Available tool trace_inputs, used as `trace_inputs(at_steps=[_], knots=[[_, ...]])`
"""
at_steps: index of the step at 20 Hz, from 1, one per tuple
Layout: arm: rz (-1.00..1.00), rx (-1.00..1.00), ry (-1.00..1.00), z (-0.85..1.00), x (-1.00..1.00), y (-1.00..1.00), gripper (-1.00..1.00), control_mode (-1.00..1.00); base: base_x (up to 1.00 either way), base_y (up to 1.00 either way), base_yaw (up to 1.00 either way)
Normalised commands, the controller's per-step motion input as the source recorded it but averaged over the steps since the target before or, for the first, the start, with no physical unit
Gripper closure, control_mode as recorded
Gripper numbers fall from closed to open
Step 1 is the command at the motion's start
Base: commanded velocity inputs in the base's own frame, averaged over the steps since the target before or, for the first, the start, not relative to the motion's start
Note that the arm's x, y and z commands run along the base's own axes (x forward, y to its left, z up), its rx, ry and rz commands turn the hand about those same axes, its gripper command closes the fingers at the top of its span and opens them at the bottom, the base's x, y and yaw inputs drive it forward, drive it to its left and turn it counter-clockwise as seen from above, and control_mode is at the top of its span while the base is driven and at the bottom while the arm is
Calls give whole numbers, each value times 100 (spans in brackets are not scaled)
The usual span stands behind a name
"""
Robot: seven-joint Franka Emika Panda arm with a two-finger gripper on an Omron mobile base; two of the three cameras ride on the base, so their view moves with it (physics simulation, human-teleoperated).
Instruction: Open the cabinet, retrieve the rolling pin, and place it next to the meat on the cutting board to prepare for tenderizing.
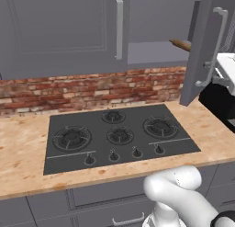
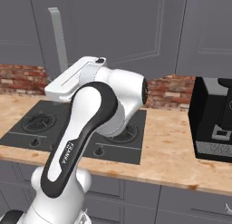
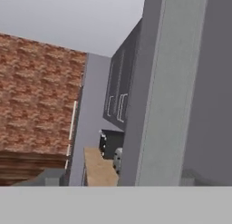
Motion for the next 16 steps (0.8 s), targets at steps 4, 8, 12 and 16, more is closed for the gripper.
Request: trace_inputs(at_steps=[4,8,12,16], knots=[[-6,0,0,0,-1,-46,-100,-100,0,0,0],[-22,-3,-2,0,-2,-50,-100,-100,0,0,0],[-32,-4,-7,0,-22,-48,-100,-100,0,0,0],[-32,-5,-17,0,-91,-14,-100,-100,0,0,0]])
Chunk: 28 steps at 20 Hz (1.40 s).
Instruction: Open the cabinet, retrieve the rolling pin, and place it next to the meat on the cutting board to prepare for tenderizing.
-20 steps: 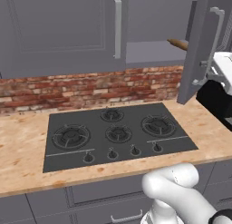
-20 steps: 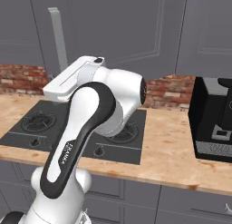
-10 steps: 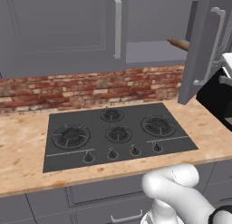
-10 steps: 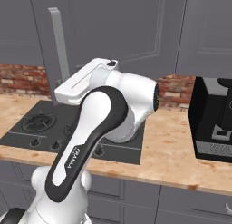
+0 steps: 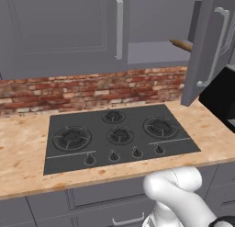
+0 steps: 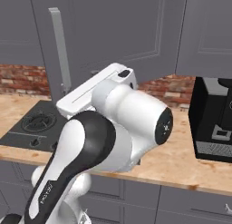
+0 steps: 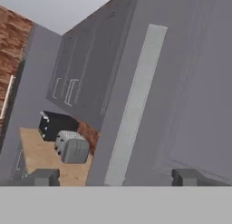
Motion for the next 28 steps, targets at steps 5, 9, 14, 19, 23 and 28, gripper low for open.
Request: trace_inputs(at_steps=[5,9,14,19,23,28], knots=[[-32,-12,-17,0,-88,25,-100,-100,0,0,0],[-25,-23,-3,0,-7,80,-100,-100,0,0,0],[-14,-29,0,0,42,92,-100,-100,0,0,0],[-8,-27,0,0,45,87,-100,-100,0,0,0],[-11,-25,0,-1,48,73,-100,-100,0,0,0],[-18,-25,0,-7,58,62,-100,-100,0,0,0]])
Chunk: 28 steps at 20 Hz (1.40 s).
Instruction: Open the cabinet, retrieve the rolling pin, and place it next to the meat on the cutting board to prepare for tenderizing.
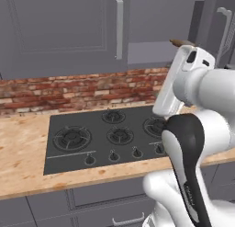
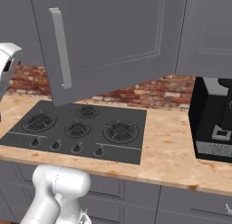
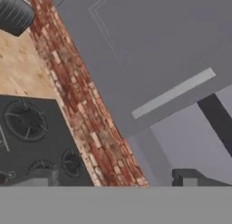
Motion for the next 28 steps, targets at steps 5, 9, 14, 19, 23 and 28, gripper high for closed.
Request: trace_inputs(at_steps=[5,9,14,19,23,28], knots=[[-20,-24,0,-12,71,40,-100,-100,0,0,0],[-37,-25,7,-20,66,1,-100,-100,0,0,0],[-42,-20,12,-23,57,-18,-100,-100,0,0,0],[-41,-13,15,-19,49,-36,-100,-100,0,0,0],[-37,-7,19,-12,43,-50,-100,-100,0,0,0],[-34,-2,17,-8,26,-64,-100,-100,0,0,0]])
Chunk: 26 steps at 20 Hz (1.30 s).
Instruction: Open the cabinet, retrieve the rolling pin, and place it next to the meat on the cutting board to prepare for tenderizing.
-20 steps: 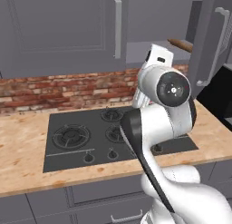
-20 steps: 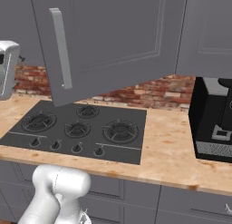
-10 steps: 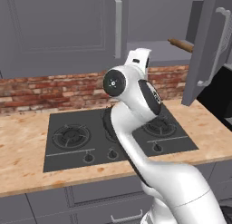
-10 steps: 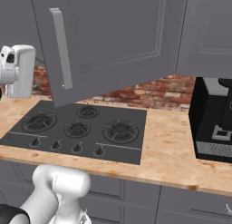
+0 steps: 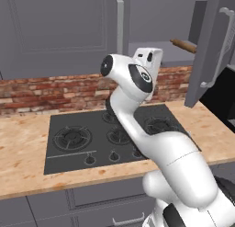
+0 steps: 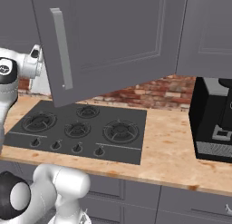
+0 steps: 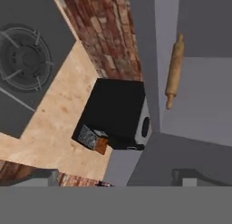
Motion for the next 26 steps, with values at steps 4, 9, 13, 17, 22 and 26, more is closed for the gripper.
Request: trace_inputs(at_steps=[4,9,13,17,22,26], knots=[[-27,0,11,-6,-3,-80,-100,-100,0,0,0],[-19,0,3,-13,-49,-91,-100,-100,0,0,0],[-16,0,0,-13,-68,-99,-100,-100,0,0,0],[-15,0,0,-11,-67,-100,-100,-100,0,0,0],[-14,1,0,-7,-65,-100,-100,-100,0,0,0],[-13,0,0,-2,-40,-100,-100,-100,0,0,0]])
